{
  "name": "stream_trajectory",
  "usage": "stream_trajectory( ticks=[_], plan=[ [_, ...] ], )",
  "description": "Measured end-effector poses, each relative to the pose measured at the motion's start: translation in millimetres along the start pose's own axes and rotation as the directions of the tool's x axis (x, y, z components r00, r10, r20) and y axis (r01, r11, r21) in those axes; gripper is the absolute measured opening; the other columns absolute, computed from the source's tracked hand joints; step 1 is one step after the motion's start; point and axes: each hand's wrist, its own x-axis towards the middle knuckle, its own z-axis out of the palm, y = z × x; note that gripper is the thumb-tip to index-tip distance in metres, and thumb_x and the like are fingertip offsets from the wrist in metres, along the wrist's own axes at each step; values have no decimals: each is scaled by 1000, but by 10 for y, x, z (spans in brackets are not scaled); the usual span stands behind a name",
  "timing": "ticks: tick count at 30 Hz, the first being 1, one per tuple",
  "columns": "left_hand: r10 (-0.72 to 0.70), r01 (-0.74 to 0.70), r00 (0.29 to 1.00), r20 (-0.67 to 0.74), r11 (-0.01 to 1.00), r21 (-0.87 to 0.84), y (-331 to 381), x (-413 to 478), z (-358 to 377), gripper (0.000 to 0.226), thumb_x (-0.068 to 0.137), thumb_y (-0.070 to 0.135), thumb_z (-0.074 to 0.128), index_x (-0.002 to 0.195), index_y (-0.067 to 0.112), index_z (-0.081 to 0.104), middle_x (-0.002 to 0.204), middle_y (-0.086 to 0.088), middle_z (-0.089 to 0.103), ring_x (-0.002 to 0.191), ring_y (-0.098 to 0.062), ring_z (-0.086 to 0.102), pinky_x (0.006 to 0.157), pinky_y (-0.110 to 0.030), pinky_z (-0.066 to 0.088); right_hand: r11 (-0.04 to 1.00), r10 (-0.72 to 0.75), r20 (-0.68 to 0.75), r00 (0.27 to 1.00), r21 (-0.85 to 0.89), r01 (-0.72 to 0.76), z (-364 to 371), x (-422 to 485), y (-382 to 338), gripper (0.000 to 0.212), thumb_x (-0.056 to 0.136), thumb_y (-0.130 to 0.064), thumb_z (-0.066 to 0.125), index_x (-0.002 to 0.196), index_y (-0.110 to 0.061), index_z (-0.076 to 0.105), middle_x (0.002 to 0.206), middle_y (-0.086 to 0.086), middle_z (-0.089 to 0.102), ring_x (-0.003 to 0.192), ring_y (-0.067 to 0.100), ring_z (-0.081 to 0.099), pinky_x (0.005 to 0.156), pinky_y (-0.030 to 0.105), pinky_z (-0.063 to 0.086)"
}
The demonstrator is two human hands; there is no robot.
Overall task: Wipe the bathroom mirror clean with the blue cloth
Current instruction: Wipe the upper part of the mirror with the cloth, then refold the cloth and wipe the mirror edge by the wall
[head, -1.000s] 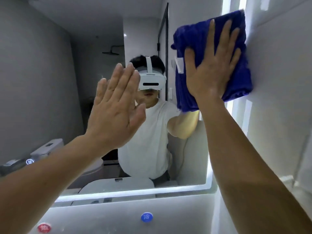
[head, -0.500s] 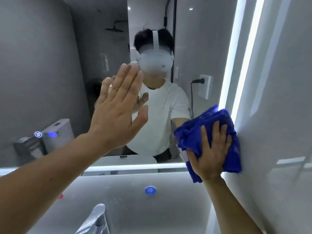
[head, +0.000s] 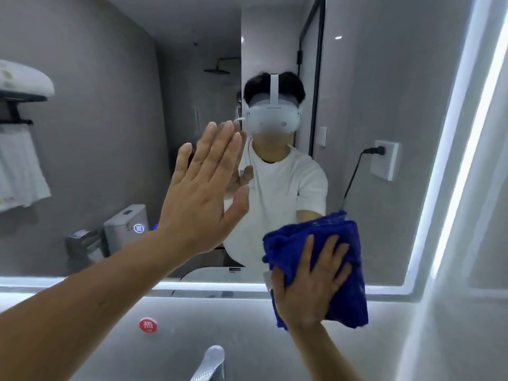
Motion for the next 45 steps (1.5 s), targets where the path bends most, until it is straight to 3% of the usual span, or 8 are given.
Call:
stream_trajectory(
  ticks=[6, 11, 18, 23, 26, 33, 40, 45],
  plan=[
    [12, -11, 1000, 5, 998, -63, -57, -105, 6, 66, 100, 47, 17, 156, 15, 6, 166, -3, 3, 153, -18, -3, 123, -49, 4, 672, -711, 208, 672, -84, 736, -24, -233, 48, 66, 86, -44, 65, 145, -26, 39, 153, 2, 36, 142, 28, 28, 119, 47, 13],
    [3, 5, 999, 53, 989, -150, 65, -257, -49, 69, 100, 53, 13, 158, 16, 11, 167, 1, 1, 152, -14, -7, 123, -39, -7, 433, -842, 324, 431, -69, 899, -402, -8, 576, 77, 72, -25, 81, 141, -24, 47, 144, -6, 50, 134, 19, 44, 116, 43, 18],
    [-4, 71, 977, 215, 950, -303, 286, -406, -238, 68, 96, 53, 22, 158, 25, 13, 165, 12, -2, 148, 1, -14, 121, -32, -5, 624, -757, 336, 560, 120, 772, -765, 461, 482, 57, 82, -21, 75, 136, -16, 56, 147, -2, 47, 139, 20, 38, 115, 41, 22],
    [-161, 402, 854, 494, 808, -431, 386, -438, -380, 57, 102, 46, 36, 154, 26, 28, 156, 0, 38, 141, -22, 37, 114, -38, 31, 744, -667, 288, 687, 303, 595, -1036, 657, 401, 49, 86, -5, 70, 134, -9, 56, 145, 6, 49, 141, 27, 34, 114, 49, 21],
    [-199, 628, 729, 655, 575, -524, 416, -445, -394, 51, 102, 45, 40, 146, 19, 44, 148, -3, 49, 133, -20, 46, 103, -31, 33, 789, -582, 155, 799, 347, 507, -1259, 730, 209, 49, 82, -6, 74, 129, -9, 58, 139, 8, 54, 137, 30, 41, 116, 49, 25],
    [-37, 779, 592, 805, -232, -583, 593, -804, -421, 35, 96, 33, 53, 122, 12, 61, 112, -11, 71, 90, -17, 71, 71, -28, 56, 661, -688, 201, 697, 569, 488, -1781, 327, -155, 48, 86, -4, 65, 133, -8, 54, 146, 8, 46, 142, 23, 34, 114, 51, 29],
    [41, 791, 474, 880, -459, -404, 816, -1389, -429, 36, 87, 33, 69, 114, 10, 73, 113, -18, 71, 98, -28, 71, 76, -37, 57, 685, -710, 406, 576, 587, 431, -2001, -103, -88, 67, 83, -38, 73, 142, -25, 44, 154, -3, 34, 147, 17, 19, 117, 47, 25],
    [-134, 770, 355, 925, -518, -371, 830, -1515, -456, 38, 87, 29, 69, 115, 4, 66, 101, -17, 75, 85, -31, 74, 60, -34, 58, 688, -298, 676, 674, 642, -339, -2175, -326, 102, 83, 69, -80, 59, 141, -53, 26, 151, -31, 21, 136, -2, 32, 102, 27, 44]
  ],
)
